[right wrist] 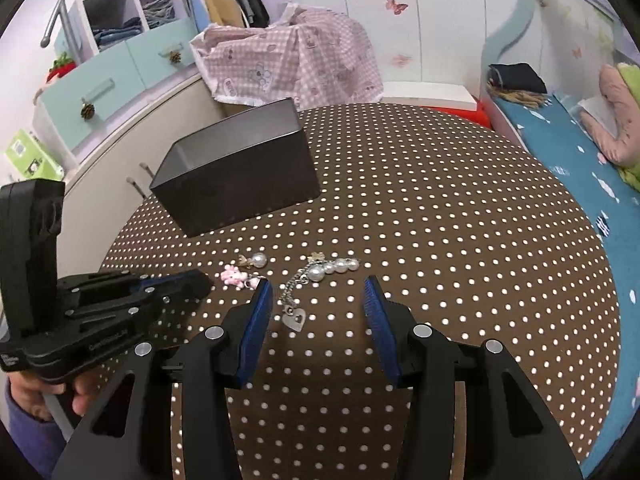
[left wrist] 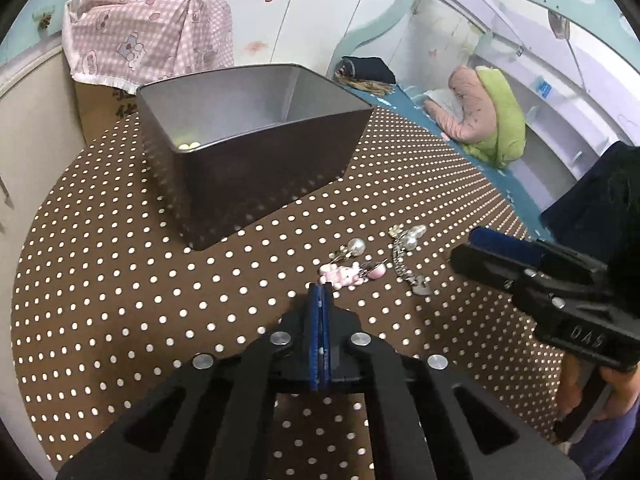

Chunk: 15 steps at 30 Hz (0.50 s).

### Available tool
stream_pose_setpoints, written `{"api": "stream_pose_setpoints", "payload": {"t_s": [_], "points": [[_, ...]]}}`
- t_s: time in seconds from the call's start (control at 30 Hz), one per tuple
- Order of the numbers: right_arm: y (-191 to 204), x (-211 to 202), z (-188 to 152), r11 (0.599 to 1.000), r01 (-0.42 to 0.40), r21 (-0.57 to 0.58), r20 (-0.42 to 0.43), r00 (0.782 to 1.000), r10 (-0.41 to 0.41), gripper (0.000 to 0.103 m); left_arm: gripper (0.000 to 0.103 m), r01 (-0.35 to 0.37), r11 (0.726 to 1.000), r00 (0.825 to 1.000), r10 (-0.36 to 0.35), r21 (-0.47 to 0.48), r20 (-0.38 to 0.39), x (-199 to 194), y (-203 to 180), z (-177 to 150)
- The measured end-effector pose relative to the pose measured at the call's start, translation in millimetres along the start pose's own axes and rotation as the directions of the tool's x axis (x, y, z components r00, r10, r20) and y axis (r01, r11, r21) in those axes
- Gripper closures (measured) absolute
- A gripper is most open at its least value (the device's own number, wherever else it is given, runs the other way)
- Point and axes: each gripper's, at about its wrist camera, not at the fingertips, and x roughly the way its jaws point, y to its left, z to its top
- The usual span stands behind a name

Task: Organize jewelry
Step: 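Move both tools back toward the pearl chain and pink bunny charm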

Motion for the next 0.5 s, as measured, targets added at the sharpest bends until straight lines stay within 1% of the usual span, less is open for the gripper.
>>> {"api": "stream_pose_setpoints", "payload": {"t_s": [0.03, 0.07, 0.1, 0.2, 0.33, 0.43, 0.5], "points": [[-0.3, -0.8, 0.0, 1.000, 0.002, 0.001, 0.000, 1.000, -0.002, 0.056, 0.075, -0.014, 1.000, 1.000, 0.014, 0.005, 0.006, 0.1, -2.1, 0.9], [-1.2, -2.1, -0.3, 1.000, 0.003, 0.003, 0.002, 1.000, -0.003, 0.056, 0.057, -0.022, 1.000, 1.000, 0.022, 0.005, 0.013, 0.3, -3.7, 1.2], [-2.7, -3.1, -0.4, 1.000, 0.005, 0.005, 0.003, 1.000, -0.005, 0.056, 0.054, -0.024, 1.000, 0.999, 0.024, 0.006, 0.020, 0.8, -5.8, 2.3], [-9.5, -5.2, -1.5, 1.000, 0.014, 0.018, 0.002, 1.000, -0.014, 0.056, 0.054, -0.023, 0.999, 1.000, 0.022, 0.022, 0.009, 6.7, -12.6, 5.1], [-16.7, -5.4, -3.5, 0.999, 0.016, 0.031, 0.000, 1.000, -0.016, 0.056, 0.054, -0.053, 0.997, 0.999, 0.053, 0.056, 0.009, 13.9, -21.9, 8.7], [-20.8, -4.4, -4.9, 0.999, 0.012, 0.038, -0.003, 1.000, -0.012, 0.056, 0.054, -0.044, 0.998, 0.999, 0.044, 0.049, 0.006, 17.0, -25.3, 11.1], [-22.4, -3.7, -5.6, 0.999, 0.007, 0.043, -0.003, 1.000, -0.007, 0.056, 0.056, -0.064, 0.995, 0.998, 0.064, 0.073, 0.009, 19.5, -29.3, 12.3]]}}
